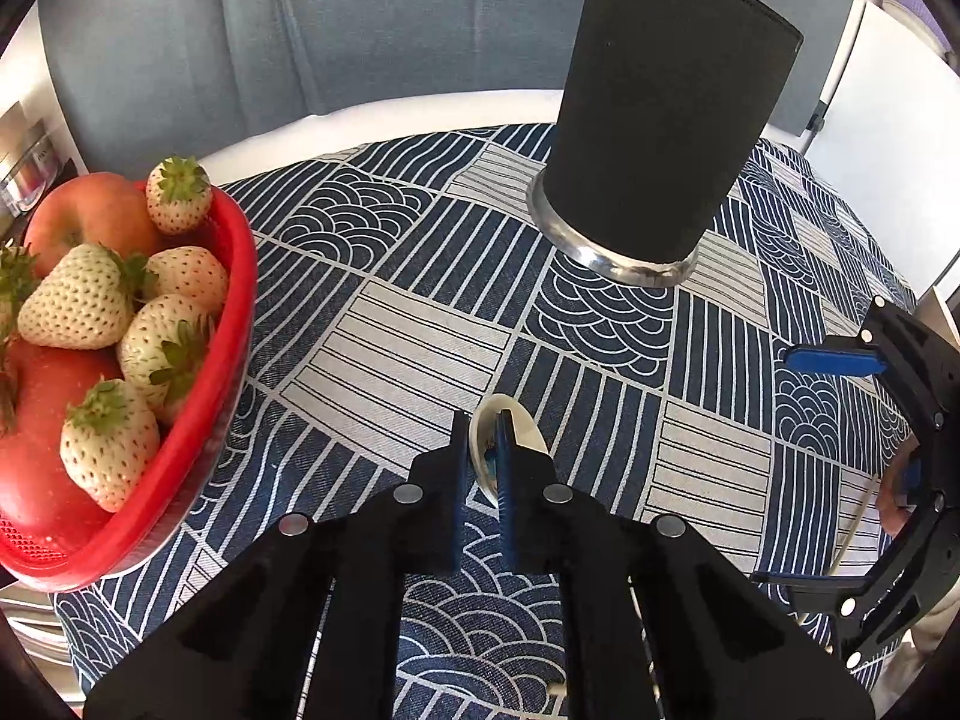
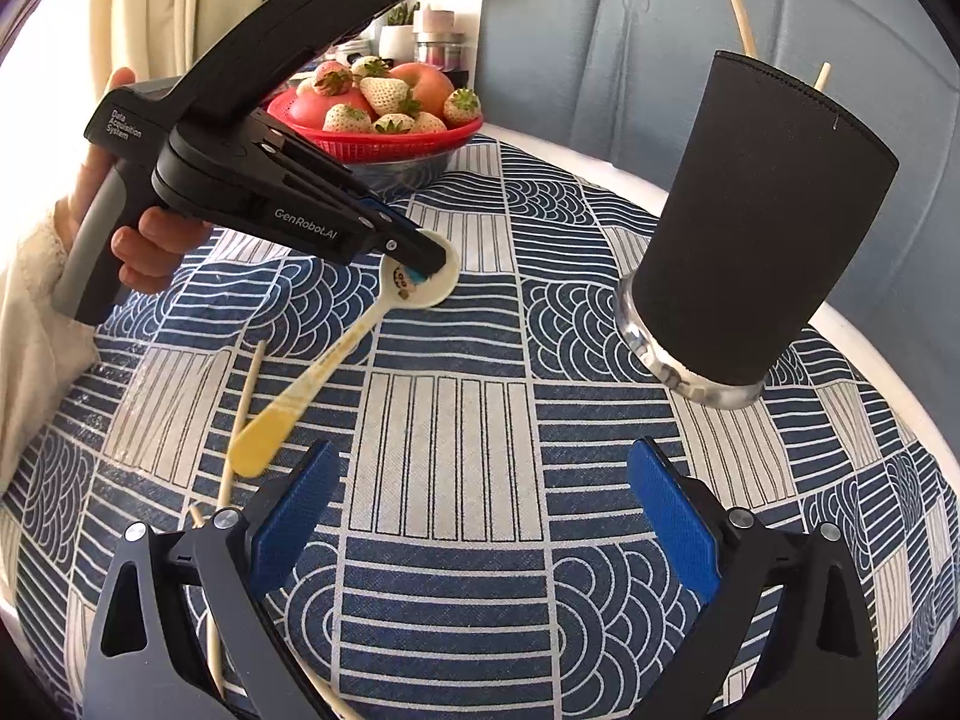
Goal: Organize utensils
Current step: 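Close the left gripper on the spoon bowl while the right gripper grips the yellow handle, then lift the cartoon-print spoon with both grippers and carry it over the holder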
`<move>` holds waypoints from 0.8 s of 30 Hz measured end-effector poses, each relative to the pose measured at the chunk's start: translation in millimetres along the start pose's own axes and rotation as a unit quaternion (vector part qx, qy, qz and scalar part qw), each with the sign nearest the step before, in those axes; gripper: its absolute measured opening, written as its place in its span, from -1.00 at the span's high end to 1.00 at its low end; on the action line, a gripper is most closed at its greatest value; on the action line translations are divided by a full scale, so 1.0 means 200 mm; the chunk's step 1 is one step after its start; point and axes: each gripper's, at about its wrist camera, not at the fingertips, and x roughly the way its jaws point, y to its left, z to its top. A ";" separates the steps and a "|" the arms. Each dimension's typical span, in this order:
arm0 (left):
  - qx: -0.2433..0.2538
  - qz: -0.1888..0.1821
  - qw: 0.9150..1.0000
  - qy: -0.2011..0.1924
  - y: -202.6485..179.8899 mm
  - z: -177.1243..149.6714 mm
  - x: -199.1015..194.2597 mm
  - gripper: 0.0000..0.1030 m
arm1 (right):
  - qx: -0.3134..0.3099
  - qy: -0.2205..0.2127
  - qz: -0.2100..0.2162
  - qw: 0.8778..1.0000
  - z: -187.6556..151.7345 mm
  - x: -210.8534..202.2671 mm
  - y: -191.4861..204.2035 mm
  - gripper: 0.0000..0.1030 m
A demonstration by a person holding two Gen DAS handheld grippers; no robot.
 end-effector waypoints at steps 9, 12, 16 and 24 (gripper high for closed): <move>-0.003 0.007 1.000 -0.016 -0.01 0.00 -0.10 0.85 | 0.044 0.009 0.082 0.996 0.10 0.04 0.09 -0.79; 0.001 0.005 1.000 -0.023 -0.02 0.00 -0.12 0.85 | 0.070 0.023 0.112 0.991 0.13 0.07 0.13 -0.79; 0.007 0.012 0.999 -0.031 -0.05 0.00 -0.16 0.85 | 0.090 0.029 0.120 0.988 0.15 0.09 0.15 -0.76; 0.012 0.010 0.998 -0.068 -0.08 -0.02 -0.33 0.87 | 0.078 0.020 0.133 0.988 0.14 0.05 0.19 0.75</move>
